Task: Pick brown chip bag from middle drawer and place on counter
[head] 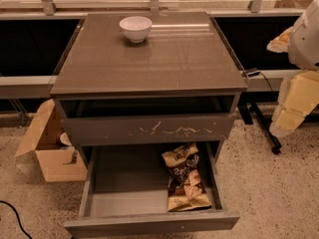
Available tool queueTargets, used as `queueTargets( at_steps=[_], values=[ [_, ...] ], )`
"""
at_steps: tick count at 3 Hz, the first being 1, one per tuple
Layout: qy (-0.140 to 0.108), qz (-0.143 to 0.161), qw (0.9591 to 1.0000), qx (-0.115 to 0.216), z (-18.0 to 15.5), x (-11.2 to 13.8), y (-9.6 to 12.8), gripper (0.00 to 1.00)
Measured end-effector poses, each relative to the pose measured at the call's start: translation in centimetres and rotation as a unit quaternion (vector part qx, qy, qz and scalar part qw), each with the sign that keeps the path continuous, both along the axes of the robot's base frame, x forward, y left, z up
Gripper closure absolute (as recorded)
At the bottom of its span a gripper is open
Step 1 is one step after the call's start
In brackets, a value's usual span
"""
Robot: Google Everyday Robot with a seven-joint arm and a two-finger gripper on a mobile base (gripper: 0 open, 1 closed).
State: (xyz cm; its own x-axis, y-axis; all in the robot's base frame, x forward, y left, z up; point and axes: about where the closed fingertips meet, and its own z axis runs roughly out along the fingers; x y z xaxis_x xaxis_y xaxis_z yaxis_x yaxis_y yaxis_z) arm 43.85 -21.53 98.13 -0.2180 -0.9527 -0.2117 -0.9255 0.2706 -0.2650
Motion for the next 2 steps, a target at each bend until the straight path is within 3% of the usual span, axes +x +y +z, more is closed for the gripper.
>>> queueTargets(
  at_steps=[1,2],
  values=[
    [-0.001,0.000,1.0000,0.001,0.0,0.0,0.0,0.00],
    [0.010,0.003,0.9990,0.043,-3.0,0.6,0.5,0.00]
  ],
)
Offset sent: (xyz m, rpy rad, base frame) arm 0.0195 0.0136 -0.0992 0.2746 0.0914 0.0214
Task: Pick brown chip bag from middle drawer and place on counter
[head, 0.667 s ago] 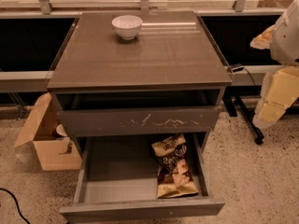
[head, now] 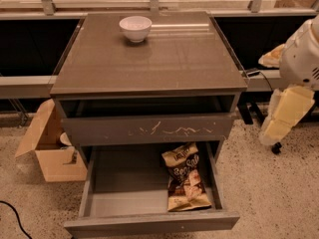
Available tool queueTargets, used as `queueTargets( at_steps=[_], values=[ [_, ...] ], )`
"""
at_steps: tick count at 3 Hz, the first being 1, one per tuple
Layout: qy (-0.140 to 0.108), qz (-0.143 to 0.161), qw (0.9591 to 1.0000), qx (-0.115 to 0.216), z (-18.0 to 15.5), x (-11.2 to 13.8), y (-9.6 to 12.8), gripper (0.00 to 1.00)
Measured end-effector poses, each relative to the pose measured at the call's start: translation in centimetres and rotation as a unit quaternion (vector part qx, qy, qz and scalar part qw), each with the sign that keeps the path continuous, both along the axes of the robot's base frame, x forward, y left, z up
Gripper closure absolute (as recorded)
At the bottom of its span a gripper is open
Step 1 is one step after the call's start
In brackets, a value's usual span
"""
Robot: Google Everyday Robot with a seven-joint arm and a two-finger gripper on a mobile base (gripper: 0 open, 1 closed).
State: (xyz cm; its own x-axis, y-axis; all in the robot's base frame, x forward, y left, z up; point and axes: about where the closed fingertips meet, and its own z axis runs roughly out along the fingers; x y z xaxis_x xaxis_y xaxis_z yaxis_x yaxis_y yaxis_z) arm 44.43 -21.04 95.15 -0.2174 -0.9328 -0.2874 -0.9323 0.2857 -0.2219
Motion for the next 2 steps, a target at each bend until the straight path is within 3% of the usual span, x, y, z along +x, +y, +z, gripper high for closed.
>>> queueTargets(
  at_steps=[1,2],
  values=[
    [0.018,0.009,0.9968,0.077,-5.6,0.5,0.7,0.00],
    [0.020,0.014,0.9843,0.175,-10.4,0.6,1.8,0.00]
  ],
)
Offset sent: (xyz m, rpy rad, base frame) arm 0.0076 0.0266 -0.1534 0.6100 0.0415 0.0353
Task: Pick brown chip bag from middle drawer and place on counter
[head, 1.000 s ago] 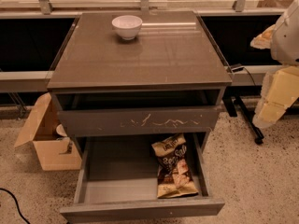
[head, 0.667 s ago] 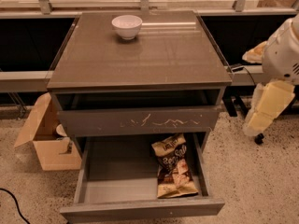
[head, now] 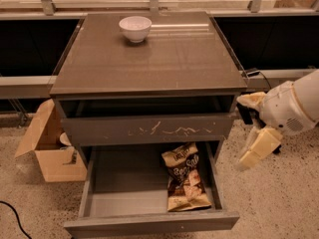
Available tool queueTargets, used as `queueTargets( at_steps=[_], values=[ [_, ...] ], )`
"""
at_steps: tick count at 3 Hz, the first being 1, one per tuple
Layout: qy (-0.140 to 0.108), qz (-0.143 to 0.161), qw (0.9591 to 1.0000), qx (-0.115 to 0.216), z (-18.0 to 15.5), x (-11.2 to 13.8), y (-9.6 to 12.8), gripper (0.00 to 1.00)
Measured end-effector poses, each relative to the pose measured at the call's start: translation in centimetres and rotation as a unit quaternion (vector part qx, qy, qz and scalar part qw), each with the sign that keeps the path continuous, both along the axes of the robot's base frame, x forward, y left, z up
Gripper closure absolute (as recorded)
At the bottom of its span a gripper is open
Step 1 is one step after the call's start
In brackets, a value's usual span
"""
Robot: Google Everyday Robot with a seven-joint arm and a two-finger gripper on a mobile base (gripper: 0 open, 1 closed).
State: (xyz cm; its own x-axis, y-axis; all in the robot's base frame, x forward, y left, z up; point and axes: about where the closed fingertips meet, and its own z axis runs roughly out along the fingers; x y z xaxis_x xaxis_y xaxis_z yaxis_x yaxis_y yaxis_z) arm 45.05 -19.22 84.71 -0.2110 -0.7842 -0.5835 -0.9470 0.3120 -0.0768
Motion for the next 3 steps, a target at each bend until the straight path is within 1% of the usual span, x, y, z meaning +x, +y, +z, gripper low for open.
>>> queueTargets(
  at_steps=[1,2,3],
  values=[
    [-0.002,0.001,0.9996,0.030,-0.4,0.0,0.6,0.00],
    [-0.001,0.002,0.9996,0.029,-0.4,0.0,0.6,0.00],
    [-0.001,-0.003,0.9998,0.020,-1.9,0.3,0.7,0.00]
  ],
)
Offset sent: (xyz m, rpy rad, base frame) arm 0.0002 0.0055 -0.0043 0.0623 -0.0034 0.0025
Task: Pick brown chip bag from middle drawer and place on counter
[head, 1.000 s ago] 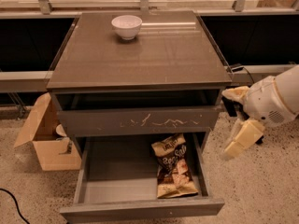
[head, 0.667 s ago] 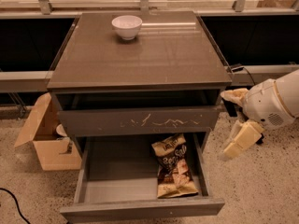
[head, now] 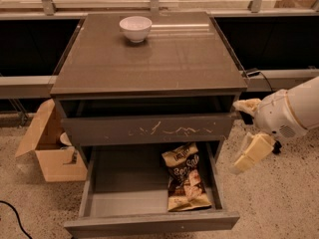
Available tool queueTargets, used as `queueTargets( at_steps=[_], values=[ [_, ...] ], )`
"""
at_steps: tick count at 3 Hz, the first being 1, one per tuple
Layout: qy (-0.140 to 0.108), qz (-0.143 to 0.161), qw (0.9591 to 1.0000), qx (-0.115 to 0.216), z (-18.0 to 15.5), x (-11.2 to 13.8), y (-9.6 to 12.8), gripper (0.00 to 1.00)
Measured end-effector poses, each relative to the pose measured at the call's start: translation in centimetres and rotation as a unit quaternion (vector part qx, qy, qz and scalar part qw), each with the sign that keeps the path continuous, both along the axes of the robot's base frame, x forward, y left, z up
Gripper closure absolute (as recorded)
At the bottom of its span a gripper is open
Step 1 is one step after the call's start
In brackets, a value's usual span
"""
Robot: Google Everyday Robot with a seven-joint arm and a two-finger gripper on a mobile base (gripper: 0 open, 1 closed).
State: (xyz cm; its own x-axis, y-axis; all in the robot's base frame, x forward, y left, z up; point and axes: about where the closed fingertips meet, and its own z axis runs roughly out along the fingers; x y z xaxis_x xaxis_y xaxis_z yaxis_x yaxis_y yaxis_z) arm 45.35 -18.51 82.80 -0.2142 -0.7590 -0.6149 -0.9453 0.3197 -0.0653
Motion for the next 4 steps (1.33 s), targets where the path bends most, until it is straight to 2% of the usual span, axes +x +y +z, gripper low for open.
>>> queueTargets(
  at_steps=[2,3,4],
  values=[
    [0.008,0.014,0.9994,0.029,-8.9,1.0,0.6,0.00],
    [0.012,0.020,0.9992,0.032,-13.2,1.3,1.0,0.00],
    [0.018,0.006,0.9992,0.037,-16.8,1.7,1.2,0.00]
  ],
)
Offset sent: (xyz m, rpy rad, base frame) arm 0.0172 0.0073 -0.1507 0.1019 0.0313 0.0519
